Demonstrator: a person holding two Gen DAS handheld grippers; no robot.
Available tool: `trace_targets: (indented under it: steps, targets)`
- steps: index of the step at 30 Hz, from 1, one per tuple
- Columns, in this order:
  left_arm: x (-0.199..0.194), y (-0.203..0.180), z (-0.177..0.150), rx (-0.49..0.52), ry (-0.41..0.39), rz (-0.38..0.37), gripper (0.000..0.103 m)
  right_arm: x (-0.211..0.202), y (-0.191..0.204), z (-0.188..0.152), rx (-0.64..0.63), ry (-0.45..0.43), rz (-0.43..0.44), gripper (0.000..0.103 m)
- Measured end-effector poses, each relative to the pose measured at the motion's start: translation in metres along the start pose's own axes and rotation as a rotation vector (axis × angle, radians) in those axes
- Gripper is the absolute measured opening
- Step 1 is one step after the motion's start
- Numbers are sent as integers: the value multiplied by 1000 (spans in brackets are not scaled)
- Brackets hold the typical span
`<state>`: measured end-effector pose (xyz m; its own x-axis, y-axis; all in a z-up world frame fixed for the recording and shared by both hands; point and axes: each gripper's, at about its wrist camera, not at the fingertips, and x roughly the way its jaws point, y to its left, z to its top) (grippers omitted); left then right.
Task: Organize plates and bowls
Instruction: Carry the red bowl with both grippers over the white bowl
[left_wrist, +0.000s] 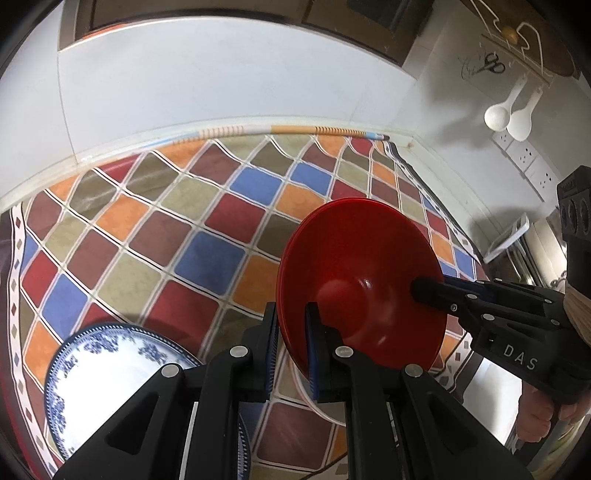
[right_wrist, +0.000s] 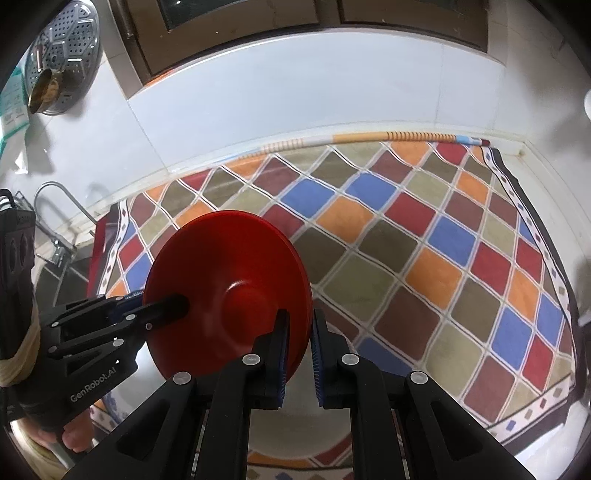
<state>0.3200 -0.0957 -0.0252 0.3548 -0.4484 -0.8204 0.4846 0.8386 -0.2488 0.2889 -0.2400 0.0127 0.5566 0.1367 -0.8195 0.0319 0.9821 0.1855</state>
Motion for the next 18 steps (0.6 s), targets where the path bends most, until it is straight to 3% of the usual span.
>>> trace_targets:
  steps: [18]
  targets:
    - [27, -18, -25, 14, 105, -14, 14, 11, -27, -41, 80, 99, -8, 13]
